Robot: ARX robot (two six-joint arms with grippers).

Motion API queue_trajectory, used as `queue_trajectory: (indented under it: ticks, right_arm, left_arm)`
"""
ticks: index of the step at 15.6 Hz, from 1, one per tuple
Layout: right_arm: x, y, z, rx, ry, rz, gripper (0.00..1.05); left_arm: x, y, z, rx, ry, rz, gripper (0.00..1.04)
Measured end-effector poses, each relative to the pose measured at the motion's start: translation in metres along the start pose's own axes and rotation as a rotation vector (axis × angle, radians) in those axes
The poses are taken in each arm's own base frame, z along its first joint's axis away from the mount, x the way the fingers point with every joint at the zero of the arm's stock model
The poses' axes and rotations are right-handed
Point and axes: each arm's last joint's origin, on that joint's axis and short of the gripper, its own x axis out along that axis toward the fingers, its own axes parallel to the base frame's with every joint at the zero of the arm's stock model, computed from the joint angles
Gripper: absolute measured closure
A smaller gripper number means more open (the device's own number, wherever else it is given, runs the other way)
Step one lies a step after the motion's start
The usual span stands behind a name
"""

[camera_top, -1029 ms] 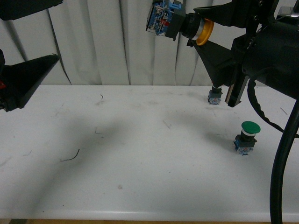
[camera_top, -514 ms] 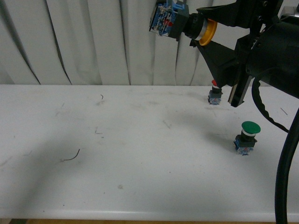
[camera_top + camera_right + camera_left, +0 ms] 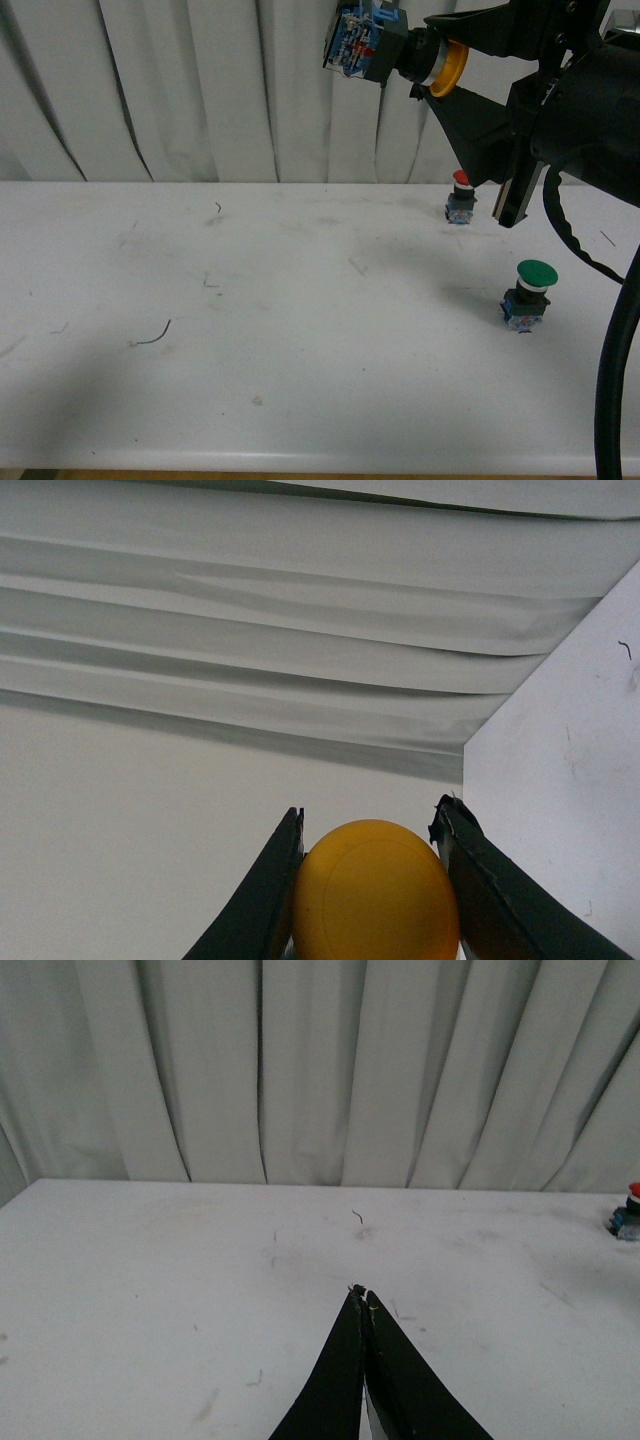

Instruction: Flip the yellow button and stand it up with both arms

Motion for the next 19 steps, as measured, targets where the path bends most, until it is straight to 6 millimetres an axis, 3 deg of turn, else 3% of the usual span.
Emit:
queue_trajectory:
  ticks: [9, 19]
  right_arm:
    - [0.001, 0.006, -0.004, -0.022, 0.011, 0.02, 0.69]
    - [-0.001, 0.007, 0.003, -0.027, -0.003, 0.021, 0.69]
  left_arm:
    - [-0.031, 0.0, 0.003, 0.0, -0.008, 0.0, 1.03]
    - [-0.049, 0.0, 0.004, 0.0, -0.012, -0.001, 1.03]
